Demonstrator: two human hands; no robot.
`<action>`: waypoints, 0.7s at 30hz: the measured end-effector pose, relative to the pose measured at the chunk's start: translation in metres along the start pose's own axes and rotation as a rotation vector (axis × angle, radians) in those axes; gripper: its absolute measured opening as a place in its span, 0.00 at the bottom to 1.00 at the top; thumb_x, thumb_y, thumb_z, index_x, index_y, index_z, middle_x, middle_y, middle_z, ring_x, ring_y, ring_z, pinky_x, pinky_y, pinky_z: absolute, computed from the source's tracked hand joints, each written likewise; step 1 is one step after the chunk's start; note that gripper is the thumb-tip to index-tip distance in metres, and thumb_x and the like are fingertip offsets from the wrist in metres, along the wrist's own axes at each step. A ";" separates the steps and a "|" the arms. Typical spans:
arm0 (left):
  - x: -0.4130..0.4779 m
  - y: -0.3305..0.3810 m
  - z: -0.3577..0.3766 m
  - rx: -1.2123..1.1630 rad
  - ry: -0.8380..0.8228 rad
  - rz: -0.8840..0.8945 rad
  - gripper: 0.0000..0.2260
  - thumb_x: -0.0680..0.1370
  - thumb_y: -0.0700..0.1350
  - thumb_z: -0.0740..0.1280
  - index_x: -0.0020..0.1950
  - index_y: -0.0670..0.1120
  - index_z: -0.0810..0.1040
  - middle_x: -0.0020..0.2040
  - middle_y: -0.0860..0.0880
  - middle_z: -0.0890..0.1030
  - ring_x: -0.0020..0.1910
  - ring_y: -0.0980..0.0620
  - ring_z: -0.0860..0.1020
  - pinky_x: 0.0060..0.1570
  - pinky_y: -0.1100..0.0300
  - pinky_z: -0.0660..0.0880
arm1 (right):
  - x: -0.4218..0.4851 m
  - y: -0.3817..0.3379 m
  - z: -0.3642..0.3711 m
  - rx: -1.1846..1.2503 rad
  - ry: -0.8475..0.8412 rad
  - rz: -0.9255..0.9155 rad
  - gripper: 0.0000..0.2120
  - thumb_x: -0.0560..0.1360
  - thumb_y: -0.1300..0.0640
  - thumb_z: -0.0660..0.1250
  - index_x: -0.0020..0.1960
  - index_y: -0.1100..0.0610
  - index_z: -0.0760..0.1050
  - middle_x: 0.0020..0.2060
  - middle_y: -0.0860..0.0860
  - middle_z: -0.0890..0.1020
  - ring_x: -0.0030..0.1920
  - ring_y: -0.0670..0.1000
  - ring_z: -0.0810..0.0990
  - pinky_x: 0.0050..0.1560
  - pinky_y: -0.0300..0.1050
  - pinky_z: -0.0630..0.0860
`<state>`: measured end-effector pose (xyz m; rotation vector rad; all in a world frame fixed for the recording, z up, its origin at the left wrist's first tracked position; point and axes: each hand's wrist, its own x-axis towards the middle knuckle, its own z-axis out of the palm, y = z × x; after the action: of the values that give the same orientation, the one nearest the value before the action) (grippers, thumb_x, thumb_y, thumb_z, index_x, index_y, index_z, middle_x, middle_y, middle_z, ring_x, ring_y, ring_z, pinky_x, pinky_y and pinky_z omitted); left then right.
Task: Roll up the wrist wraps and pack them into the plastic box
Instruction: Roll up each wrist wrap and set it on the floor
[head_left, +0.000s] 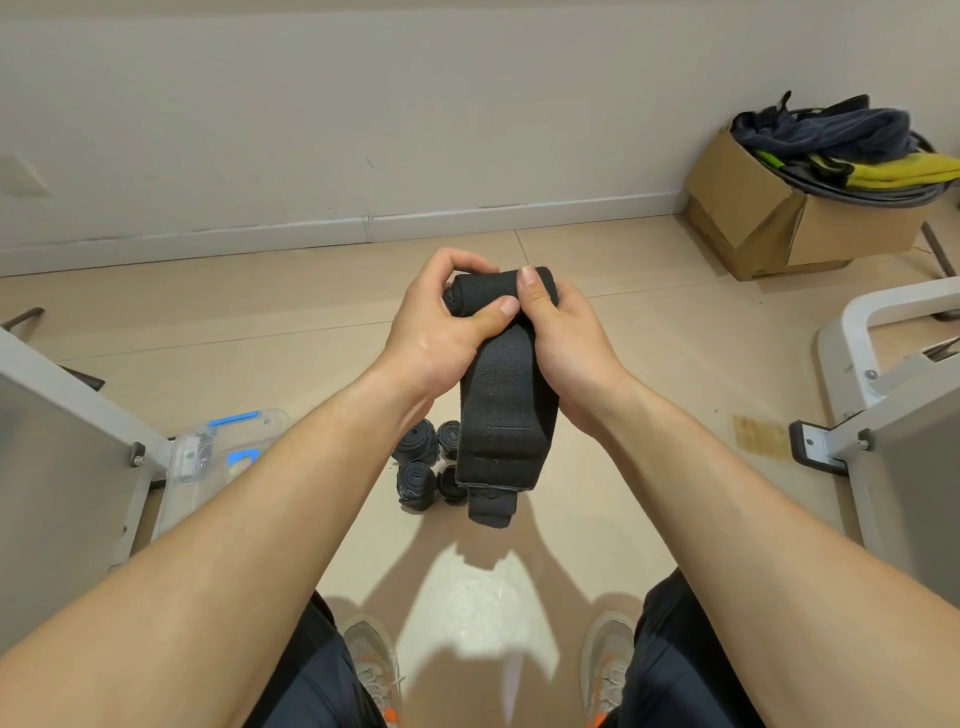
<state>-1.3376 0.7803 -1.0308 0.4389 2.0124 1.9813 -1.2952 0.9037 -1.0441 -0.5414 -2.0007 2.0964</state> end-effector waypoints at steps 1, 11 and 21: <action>0.000 0.000 -0.001 -0.031 -0.016 -0.030 0.13 0.76 0.39 0.75 0.56 0.49 0.76 0.46 0.47 0.80 0.43 0.52 0.81 0.46 0.57 0.79 | -0.001 0.000 0.000 0.012 0.007 -0.010 0.27 0.73 0.34 0.65 0.59 0.56 0.76 0.53 0.55 0.86 0.54 0.56 0.86 0.60 0.64 0.80; 0.002 0.003 0.000 -0.104 0.057 -0.191 0.21 0.76 0.59 0.73 0.59 0.43 0.80 0.52 0.44 0.86 0.52 0.44 0.85 0.60 0.39 0.79 | -0.003 0.001 0.001 0.027 -0.053 -0.110 0.05 0.82 0.50 0.65 0.56 0.49 0.74 0.51 0.54 0.84 0.51 0.53 0.84 0.58 0.60 0.81; 0.000 0.002 0.001 -0.009 0.020 -0.002 0.13 0.78 0.34 0.72 0.58 0.47 0.76 0.43 0.49 0.81 0.38 0.59 0.80 0.42 0.62 0.79 | -0.003 -0.005 0.003 0.041 -0.049 0.014 0.34 0.71 0.28 0.65 0.61 0.56 0.79 0.53 0.55 0.87 0.54 0.56 0.86 0.60 0.63 0.80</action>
<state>-1.3373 0.7808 -1.0293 0.4163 2.0146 2.0007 -1.2946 0.9002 -1.0390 -0.5035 -1.9811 2.1739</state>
